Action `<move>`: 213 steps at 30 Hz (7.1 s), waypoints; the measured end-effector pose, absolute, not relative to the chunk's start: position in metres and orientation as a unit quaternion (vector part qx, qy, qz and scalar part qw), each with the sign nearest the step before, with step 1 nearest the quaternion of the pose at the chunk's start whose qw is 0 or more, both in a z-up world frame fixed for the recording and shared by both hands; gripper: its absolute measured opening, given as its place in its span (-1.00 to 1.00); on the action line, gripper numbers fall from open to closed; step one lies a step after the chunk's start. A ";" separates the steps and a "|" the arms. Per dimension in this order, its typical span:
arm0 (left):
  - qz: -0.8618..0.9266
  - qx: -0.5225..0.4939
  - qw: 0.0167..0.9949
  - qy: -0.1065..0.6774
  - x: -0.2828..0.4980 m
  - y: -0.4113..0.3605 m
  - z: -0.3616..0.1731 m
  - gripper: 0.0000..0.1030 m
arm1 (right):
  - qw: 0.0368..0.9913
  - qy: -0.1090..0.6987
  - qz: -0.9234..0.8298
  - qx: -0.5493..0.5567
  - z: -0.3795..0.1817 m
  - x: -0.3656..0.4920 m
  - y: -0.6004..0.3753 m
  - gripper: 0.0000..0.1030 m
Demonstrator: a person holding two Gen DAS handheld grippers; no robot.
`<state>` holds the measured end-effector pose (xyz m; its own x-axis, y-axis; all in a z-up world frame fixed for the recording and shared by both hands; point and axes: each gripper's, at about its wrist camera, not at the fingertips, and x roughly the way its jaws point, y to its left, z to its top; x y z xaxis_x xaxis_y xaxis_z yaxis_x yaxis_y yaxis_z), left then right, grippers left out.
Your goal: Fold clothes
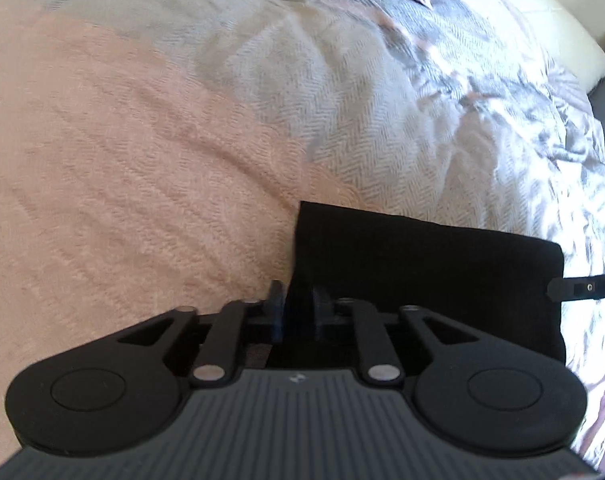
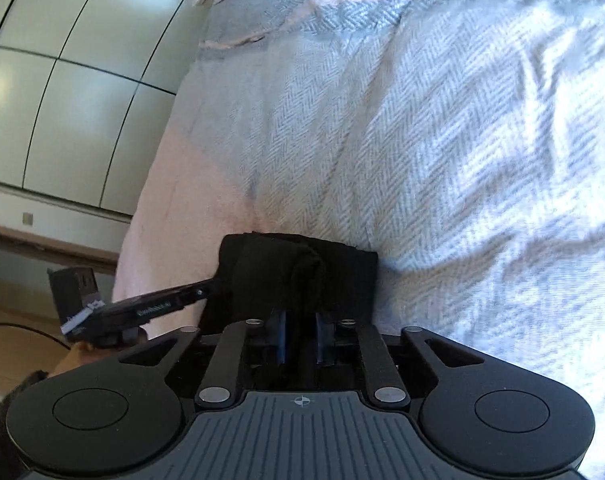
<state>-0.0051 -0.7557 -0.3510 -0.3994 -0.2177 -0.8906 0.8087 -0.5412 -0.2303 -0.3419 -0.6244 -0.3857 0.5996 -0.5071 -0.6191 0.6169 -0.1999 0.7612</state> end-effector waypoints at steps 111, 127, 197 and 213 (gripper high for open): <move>-0.691 0.496 0.476 -0.225 -0.173 -0.168 -0.395 -0.28 | 0.861 0.171 -0.460 0.136 -0.376 -0.363 -0.184 -0.38; -0.706 0.481 0.480 -0.199 -0.167 -0.181 -0.411 -0.55 | 0.847 0.121 -0.477 0.203 -0.381 -0.424 -0.195 -0.89; -0.694 0.489 0.477 -0.228 -0.146 -0.164 -0.404 -0.87 | 0.868 0.115 -0.411 0.253 -0.384 -0.452 -0.212 -0.37; -0.698 0.488 0.478 -0.216 -0.145 -0.168 -0.406 -0.88 | 0.852 0.061 -0.429 0.294 -0.378 -0.497 -0.222 -1.00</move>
